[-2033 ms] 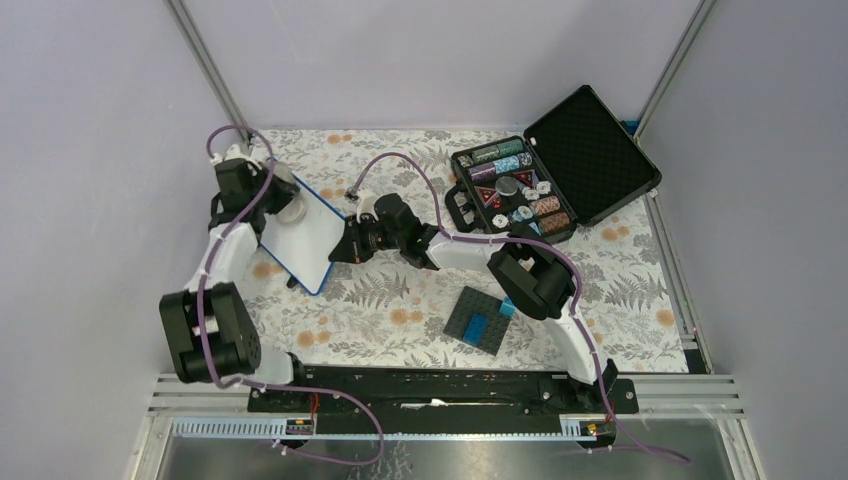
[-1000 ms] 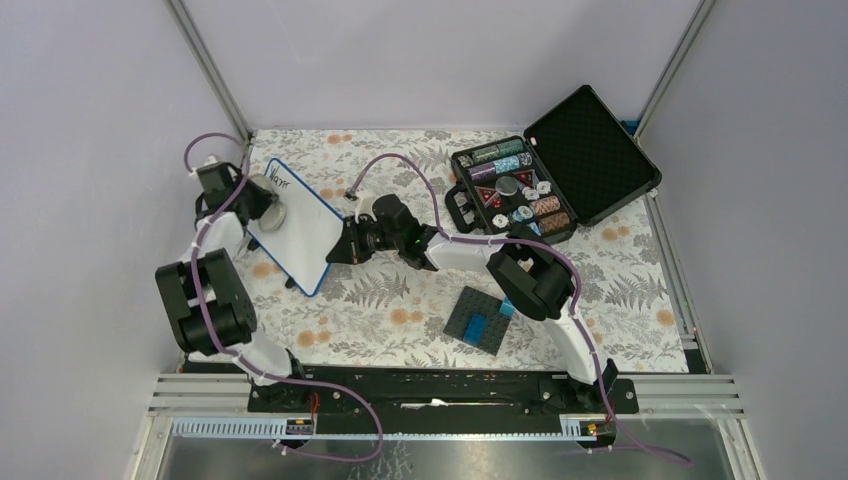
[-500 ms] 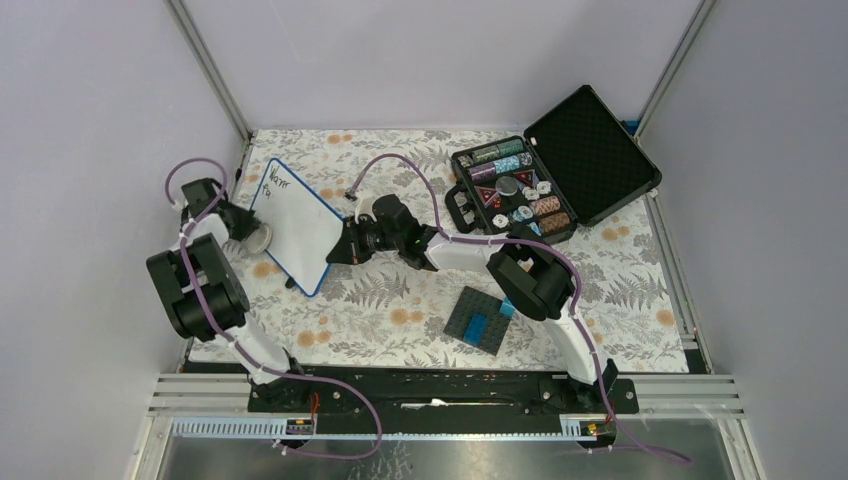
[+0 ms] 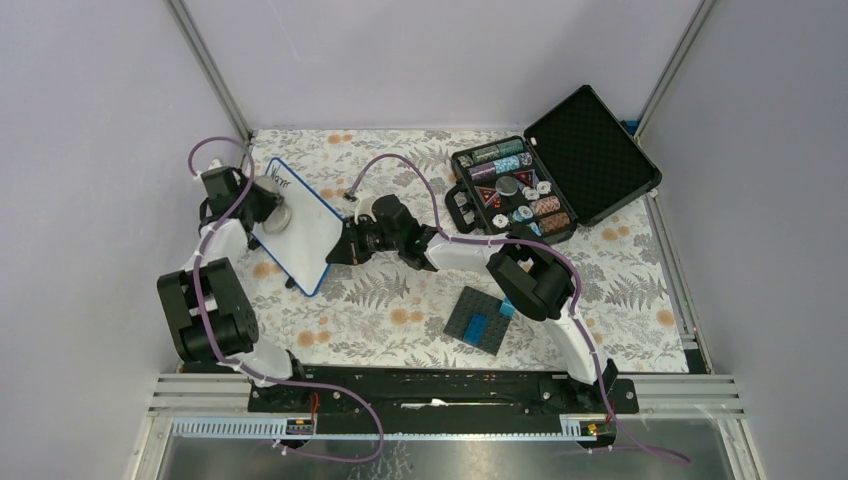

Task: Erase the whiteboard

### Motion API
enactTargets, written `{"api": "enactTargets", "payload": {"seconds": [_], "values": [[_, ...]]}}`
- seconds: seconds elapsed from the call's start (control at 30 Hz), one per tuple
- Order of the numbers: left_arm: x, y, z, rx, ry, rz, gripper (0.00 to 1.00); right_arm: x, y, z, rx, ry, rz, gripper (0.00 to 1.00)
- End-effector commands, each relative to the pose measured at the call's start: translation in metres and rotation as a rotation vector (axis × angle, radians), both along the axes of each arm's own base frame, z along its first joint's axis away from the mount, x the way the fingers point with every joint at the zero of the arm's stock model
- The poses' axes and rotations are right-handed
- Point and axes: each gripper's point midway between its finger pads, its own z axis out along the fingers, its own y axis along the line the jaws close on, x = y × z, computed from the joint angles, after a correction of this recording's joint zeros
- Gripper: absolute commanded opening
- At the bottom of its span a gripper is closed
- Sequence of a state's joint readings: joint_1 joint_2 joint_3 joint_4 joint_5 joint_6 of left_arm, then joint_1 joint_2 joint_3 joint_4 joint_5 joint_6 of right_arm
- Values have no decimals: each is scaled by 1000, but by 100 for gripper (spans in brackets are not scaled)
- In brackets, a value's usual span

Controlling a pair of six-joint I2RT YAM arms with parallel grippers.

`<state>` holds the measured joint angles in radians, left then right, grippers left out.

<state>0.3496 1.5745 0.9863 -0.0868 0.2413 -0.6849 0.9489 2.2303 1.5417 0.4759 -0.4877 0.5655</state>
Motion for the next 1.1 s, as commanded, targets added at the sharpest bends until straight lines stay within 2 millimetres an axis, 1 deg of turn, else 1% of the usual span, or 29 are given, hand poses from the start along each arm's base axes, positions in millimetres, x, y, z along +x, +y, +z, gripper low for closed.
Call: {"api": "enactTargets", "payload": {"seconds": [0.0, 0.03, 0.07, 0.1, 0.13, 0.23, 0.33, 0.4, 0.47, 0.57, 0.67, 0.73, 0.83, 0.9, 0.97, 1.0, 1.07], "values": [[-9, -113, 11, -211, -112, -412, 0, -59, 20, 14, 42, -49, 228, 0], [-8, -115, 19, -209, -147, -420, 0, -59, 20, 13, 41, -48, 228, 0], [-8, -113, 22, -197, -159, -405, 0, -59, 20, 14, 43, -49, 228, 0], [-7, -107, 19, -178, -141, -367, 0, -59, 20, 14, 42, -47, 228, 0], [-8, -97, 10, -157, -92, -316, 0, -59, 20, 13, 41, -46, 227, 0], [-22, -75, -34, -181, 109, -216, 0, -59, 20, 13, 42, -47, 228, 0], [-47, -52, -83, -221, 333, -71, 0, -59, 20, 13, 42, -48, 228, 0], [-62, -43, -105, -272, 442, -5, 0, -59, 20, 13, 41, -48, 229, 0], [-66, -41, -114, -311, 474, 12, 0, -60, 20, 14, 42, -48, 229, 0], [-68, -34, -115, -283, 484, 43, 0, -59, 20, 14, 42, -49, 228, 0], [-74, -16, -109, -198, 508, 120, 0, -59, 20, 14, 42, -48, 229, 0], [-76, -8, -105, -159, 517, 152, 0, -59, 20, 14, 42, -48, 228, 0], [-78, -4, -108, -152, 533, 179, 0, -59, 20, 15, 43, -50, 229, 0], [-70, -6, -107, -175, 504, 162, 0, -59, 19, 16, 42, -52, 227, 0], [-63, -6, -102, -207, 488, 182, 0, -59, 19, 17, 42, -56, 225, 0], [-58, -6, -97, -235, 464, 196, 0, -59, 19, 17, 42, -57, 226, 0], [-41, -5, -81, -267, 388, 212, 0, -59, 19, 17, 44, -59, 226, 0]]}}
